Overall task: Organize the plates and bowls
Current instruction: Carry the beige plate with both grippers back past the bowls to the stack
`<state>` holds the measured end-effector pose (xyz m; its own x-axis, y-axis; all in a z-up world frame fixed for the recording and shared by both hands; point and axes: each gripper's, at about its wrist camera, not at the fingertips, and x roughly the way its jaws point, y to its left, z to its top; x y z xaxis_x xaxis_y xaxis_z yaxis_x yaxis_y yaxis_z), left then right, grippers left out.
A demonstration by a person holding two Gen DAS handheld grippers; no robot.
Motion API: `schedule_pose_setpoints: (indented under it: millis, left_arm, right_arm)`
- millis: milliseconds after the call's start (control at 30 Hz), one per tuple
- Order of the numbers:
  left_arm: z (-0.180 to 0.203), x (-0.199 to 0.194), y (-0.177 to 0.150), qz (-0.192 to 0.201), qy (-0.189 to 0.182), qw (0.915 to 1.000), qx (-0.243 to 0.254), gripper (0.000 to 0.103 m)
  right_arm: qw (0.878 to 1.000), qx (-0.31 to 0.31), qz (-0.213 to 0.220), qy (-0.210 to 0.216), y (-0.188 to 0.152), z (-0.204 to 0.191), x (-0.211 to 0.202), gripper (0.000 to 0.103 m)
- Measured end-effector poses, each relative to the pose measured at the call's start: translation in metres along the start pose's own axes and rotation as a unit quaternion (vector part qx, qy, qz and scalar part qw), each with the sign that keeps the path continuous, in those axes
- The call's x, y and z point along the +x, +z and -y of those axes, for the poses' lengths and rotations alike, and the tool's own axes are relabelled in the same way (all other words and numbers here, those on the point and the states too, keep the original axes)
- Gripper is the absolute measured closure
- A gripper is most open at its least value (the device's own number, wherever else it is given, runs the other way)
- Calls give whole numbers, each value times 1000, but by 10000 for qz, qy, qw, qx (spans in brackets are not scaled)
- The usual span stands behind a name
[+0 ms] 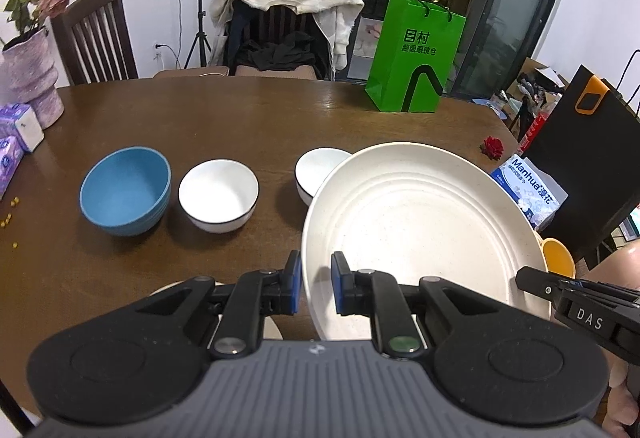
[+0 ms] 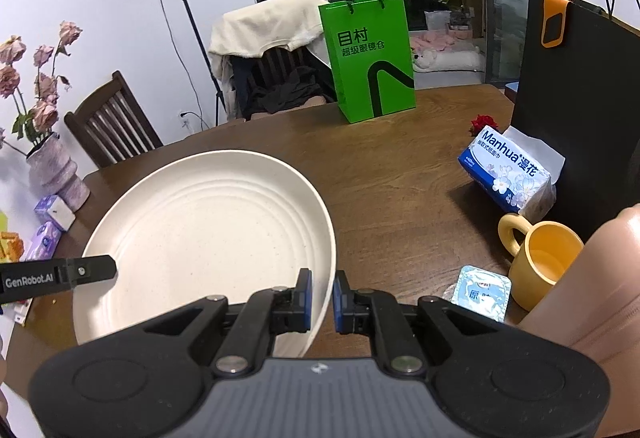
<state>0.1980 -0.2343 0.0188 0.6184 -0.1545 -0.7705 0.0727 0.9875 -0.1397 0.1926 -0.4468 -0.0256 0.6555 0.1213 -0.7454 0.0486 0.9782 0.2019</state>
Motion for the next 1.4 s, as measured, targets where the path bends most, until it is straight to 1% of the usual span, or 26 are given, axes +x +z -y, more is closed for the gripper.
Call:
schedule_pose_setpoints:
  millis: [267,600,1033,1400]
  left_arm:
    - [0,-7,-18,12,30,9999,-114,87]
    - [-9,-10,-33,27,67,9998,-204,87]
    - [-30,-5,-49,-42,61,9998,-181,87]
    - [-47,4,-57,-136,58,9998,-166,87]
  right_arm:
    - [9999,-136,-1,53,-14,4,-11,93]
    - [9997,-217,-44,127,-27,0,-11,93]
    - [9994,-299,-116,131,-44,-13,-1,93]
    - [9992,-260,-284,131,-57,-25,12,92]
